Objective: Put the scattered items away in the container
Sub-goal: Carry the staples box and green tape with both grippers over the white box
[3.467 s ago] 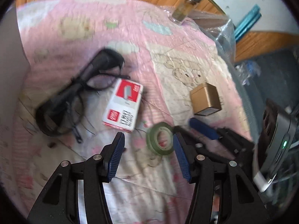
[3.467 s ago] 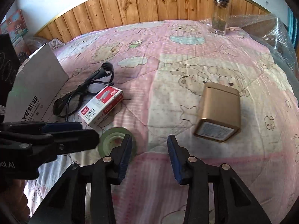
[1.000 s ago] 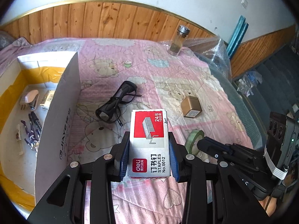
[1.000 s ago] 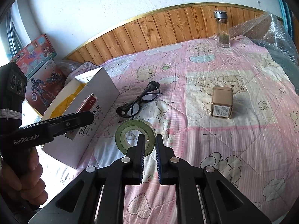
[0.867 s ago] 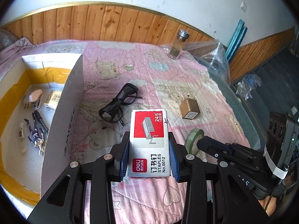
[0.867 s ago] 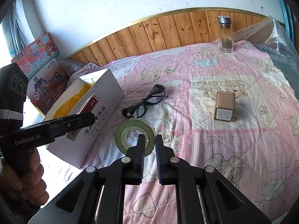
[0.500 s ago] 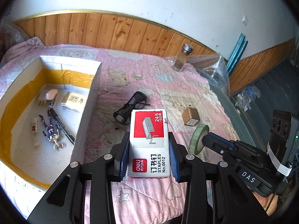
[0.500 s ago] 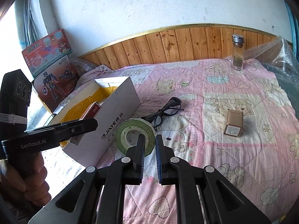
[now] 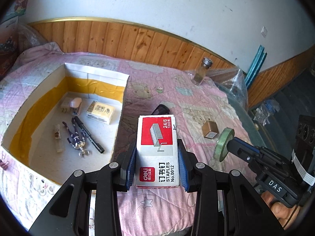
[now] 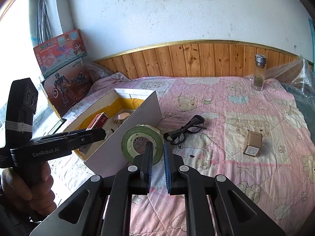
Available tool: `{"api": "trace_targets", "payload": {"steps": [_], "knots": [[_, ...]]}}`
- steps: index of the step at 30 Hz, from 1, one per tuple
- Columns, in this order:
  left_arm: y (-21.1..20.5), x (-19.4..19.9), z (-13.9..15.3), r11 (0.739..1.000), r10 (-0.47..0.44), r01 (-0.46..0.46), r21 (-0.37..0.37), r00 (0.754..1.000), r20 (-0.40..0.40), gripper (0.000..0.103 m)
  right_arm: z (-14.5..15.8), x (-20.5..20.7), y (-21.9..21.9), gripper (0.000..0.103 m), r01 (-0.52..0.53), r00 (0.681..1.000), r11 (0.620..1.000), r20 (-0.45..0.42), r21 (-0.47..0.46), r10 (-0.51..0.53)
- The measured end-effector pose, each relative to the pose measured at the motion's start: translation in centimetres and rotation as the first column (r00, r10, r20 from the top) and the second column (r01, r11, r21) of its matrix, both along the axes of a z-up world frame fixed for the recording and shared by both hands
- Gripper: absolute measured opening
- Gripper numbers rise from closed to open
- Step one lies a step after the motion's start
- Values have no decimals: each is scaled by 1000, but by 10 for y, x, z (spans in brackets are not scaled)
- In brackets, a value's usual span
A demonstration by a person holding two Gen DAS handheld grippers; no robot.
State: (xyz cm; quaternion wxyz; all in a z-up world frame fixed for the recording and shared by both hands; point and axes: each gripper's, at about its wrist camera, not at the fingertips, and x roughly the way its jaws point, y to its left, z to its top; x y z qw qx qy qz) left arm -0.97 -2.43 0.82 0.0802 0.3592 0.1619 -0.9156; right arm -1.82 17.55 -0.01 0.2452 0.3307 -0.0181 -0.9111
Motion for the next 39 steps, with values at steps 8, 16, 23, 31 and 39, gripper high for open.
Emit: {"api": "trace_targets", "payload": {"steps": [8, 16, 23, 31, 39], "knots": [[-18, 19, 6, 999, 54, -54, 9, 998, -18, 38, 15, 6, -24, 12, -34, 999, 999, -36, 14, 35], [-39, 35, 13, 994, 103, -101, 50, 993, -50, 38, 25, 9, -48, 12, -68, 996, 997, -63, 35, 71], [-61, 47, 18, 987, 149, -144, 72, 986, -70, 38, 34, 6, -68, 12, -98, 992, 994, -80, 48, 102], [-90, 54, 27, 979, 196, -191, 65, 977, -84, 38, 43, 1, -92, 12, -136, 984, 989, -104, 59, 142], [-118, 62, 34, 971, 239, -236, 45, 967, -91, 38, 46, -4, -115, 12, -181, 976, 980, -111, 77, 189]]}}
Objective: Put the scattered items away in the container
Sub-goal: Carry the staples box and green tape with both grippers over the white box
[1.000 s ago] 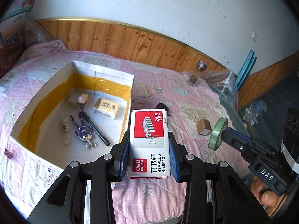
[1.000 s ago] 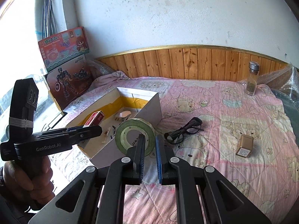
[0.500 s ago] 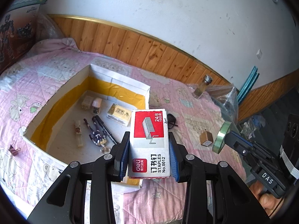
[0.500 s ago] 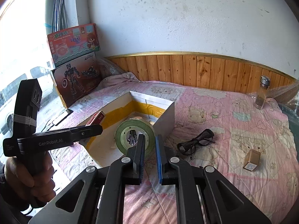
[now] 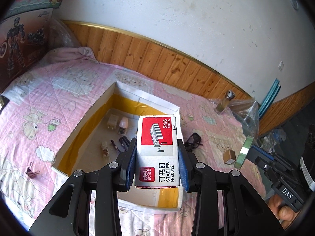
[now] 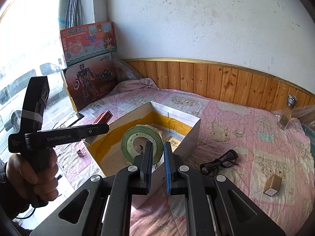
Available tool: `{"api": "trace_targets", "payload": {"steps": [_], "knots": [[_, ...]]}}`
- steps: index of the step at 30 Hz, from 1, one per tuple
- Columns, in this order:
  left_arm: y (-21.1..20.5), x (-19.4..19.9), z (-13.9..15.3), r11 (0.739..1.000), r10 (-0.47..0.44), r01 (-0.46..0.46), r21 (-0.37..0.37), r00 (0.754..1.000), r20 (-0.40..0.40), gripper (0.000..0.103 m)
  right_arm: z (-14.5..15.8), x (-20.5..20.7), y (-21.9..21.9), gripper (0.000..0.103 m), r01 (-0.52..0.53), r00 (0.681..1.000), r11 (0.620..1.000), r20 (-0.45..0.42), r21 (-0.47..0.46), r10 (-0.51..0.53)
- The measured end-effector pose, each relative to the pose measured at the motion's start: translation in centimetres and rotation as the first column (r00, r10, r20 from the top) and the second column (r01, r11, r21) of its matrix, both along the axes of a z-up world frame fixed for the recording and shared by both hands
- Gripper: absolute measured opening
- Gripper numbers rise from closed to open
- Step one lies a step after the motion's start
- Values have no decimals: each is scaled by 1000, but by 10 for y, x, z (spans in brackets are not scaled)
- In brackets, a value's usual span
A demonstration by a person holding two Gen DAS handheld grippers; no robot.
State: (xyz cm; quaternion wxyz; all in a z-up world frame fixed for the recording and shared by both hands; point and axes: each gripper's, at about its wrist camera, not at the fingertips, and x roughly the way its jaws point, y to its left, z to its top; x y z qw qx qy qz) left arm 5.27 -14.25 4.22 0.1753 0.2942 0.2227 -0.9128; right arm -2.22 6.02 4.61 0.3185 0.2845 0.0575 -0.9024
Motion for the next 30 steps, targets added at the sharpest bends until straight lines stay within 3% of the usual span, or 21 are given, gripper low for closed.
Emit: {"api": "trace_targets", "payload": {"steps": [18, 30], "knots": [[-51, 6, -12, 997, 50, -45, -56, 994, 98, 38, -15, -18, -49, 12, -87, 996, 995, 25, 37, 87], [-70, -1, -29, 997, 19, -6, -74, 982, 185, 38, -35, -33, -84, 12, -140, 988, 988, 70, 72, 135]]}}
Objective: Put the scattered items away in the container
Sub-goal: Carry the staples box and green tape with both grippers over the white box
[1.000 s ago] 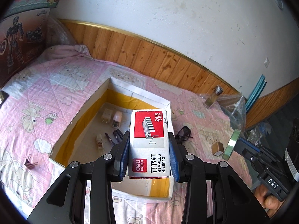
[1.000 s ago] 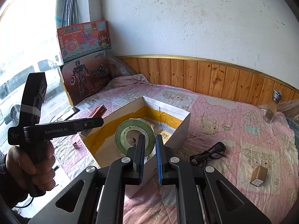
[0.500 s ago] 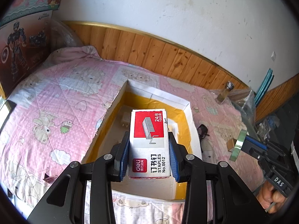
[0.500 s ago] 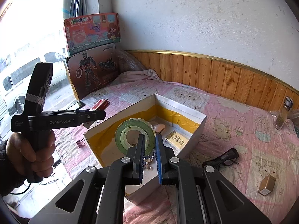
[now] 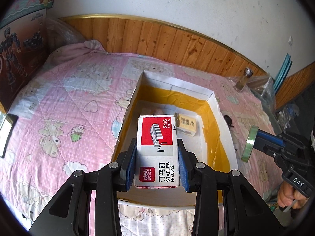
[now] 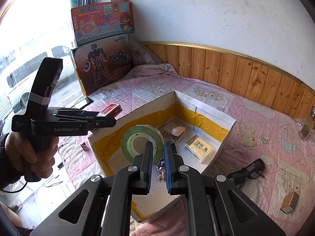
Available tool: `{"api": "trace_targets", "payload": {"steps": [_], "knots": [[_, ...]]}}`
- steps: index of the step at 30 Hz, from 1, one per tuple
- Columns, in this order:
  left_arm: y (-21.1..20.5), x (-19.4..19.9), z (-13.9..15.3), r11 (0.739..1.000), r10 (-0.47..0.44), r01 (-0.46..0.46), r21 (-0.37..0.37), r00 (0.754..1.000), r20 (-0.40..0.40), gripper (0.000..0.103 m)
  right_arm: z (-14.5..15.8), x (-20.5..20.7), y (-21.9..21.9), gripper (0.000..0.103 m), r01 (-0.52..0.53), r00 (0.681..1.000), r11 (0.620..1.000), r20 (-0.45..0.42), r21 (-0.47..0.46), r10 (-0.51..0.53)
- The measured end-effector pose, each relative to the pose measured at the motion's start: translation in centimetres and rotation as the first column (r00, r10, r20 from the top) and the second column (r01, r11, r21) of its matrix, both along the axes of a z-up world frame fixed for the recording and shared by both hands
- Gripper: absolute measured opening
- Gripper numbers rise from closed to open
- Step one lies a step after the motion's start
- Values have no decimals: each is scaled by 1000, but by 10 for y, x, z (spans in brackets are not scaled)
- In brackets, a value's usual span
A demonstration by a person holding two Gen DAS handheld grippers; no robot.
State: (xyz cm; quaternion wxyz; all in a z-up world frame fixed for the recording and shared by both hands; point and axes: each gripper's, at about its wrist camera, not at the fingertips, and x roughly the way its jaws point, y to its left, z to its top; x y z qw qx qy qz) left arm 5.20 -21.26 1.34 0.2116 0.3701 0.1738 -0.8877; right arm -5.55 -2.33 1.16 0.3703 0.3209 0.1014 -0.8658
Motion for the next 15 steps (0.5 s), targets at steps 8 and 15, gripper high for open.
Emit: {"api": "trace_targets", "payload": {"steps": [8, 15], "knots": [[0, -17, -6, 993, -109, 113, -44, 989, 96, 38, -16, -6, -20, 12, -57, 998, 997, 27, 52, 56], [-4, -31, -16, 975, -202, 216, -56, 961, 191, 38, -26, -10, -37, 12, -110, 994, 989, 33, 100, 107]]}}
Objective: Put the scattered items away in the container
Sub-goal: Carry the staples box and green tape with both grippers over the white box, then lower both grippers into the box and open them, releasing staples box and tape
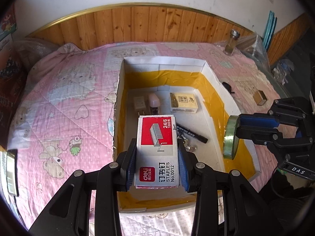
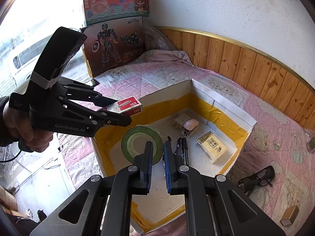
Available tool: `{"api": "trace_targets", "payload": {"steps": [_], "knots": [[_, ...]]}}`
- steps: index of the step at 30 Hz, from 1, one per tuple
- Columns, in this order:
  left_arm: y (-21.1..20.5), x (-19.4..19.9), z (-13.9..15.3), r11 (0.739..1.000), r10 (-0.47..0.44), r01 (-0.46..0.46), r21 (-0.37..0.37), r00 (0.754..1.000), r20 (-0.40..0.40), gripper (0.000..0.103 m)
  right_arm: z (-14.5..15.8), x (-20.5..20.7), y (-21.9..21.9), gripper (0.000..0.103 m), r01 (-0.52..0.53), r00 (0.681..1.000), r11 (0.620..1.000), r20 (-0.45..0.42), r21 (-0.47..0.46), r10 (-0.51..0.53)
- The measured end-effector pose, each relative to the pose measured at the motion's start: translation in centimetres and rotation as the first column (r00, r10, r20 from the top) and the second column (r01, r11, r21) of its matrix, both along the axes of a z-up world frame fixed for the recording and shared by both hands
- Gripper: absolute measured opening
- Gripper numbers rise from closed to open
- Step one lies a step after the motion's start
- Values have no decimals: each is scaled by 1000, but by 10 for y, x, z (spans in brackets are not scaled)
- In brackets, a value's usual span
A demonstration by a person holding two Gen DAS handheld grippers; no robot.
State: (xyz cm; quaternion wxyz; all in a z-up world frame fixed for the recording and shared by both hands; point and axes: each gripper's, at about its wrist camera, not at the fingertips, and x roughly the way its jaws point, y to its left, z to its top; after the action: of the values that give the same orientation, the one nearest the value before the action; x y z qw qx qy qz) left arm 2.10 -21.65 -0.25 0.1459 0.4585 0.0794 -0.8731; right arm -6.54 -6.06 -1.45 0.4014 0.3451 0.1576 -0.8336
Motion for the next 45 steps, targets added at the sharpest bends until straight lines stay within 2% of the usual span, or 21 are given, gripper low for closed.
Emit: {"api": "trace_targets", "payload": {"steps": [9, 12, 19, 27, 31, 42, 45], "knots": [[-4, -16, -13, 994, -109, 110, 3, 988, 110, 38, -15, -9, -18, 12, -57, 998, 996, 24, 62, 55], [-3, -21, -15, 990, -142, 144, -2, 979, 146, 38, -20, -13, -24, 12, -80, 995, 994, 59, 80, 75], [-3, -30, -29, 979, -202, 206, 8, 951, 235, 38, -36, -17, -38, 12, -121, 988, 984, 108, 128, 107], [-8, -38, -47, 972, -230, 234, 28, 913, 337, 38, -50, -18, -47, 12, -146, 979, 976, 165, 163, 119], [-8, -42, -51, 966, -255, 254, 51, 897, 362, 38, -58, -21, -48, 12, -156, 968, 972, 223, 174, 116], [4, -50, -63, 939, -334, 335, 79, 832, 443, 38, -73, -26, -47, 12, -161, 932, 970, 352, 179, 90], [3, -52, -65, 940, -330, 329, 85, 826, 457, 39, -77, -25, -48, 12, -156, 924, 971, 374, 183, 78]]}}
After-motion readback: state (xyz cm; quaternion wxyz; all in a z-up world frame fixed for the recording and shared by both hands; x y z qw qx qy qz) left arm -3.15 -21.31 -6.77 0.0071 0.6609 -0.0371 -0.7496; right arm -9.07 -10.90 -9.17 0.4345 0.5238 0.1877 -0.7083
